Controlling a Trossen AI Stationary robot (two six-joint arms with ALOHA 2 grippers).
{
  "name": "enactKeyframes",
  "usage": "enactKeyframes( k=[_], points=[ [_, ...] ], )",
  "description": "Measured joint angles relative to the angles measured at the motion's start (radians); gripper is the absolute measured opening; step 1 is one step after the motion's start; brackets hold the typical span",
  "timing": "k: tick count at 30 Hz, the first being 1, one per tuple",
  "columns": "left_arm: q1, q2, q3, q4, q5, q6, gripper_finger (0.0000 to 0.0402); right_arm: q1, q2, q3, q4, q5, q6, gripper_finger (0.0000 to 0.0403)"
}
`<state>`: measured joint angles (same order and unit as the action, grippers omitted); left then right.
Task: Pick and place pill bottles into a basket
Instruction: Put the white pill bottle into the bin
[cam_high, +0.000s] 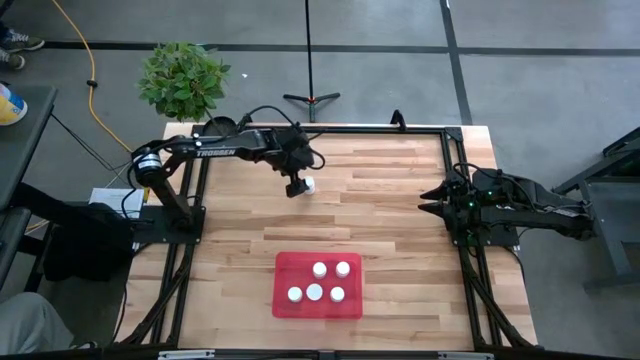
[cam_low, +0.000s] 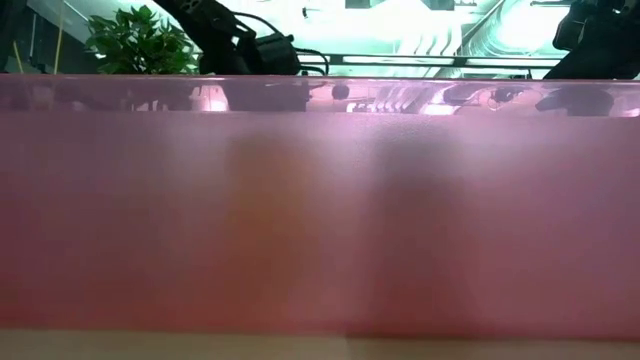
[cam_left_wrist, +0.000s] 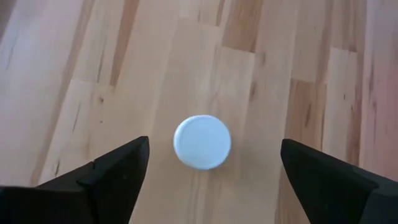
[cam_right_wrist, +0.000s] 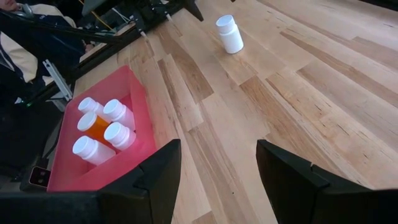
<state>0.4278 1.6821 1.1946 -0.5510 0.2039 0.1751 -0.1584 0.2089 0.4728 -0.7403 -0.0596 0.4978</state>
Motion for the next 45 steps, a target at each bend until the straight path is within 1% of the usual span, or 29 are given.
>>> enactKeyframes(
  k=[8,18,27,36,45],
  points=[
    [0.002,0.009,0.0,0.027,-0.004,-0.004,0.0396,0.0,0.0,0.0,0.0,0.0,0.0,0.0199],
    [0.002,0.07,0.0,0.038,0.008,-0.023,0.0395,0.0,0.0,0.0,0.0,0.0,0.0,0.0199],
    [0.002,0.074,-0.001,0.081,0.014,-0.028,0.0395,0.0,0.0,0.0,0.0,0.0,0.0,0.0199],
    [-0.003,0.133,-0.001,0.089,0.025,-0.049,0.0395,0.0,0.0,0.0,0.0,0.0,0.0,0.0199],
    [-0.003,0.137,-0.001,0.094,0.025,-0.05,0.0395,0.0,0.0,0.0,-0.001,0.0,0.0,0.0199]
  ],
)
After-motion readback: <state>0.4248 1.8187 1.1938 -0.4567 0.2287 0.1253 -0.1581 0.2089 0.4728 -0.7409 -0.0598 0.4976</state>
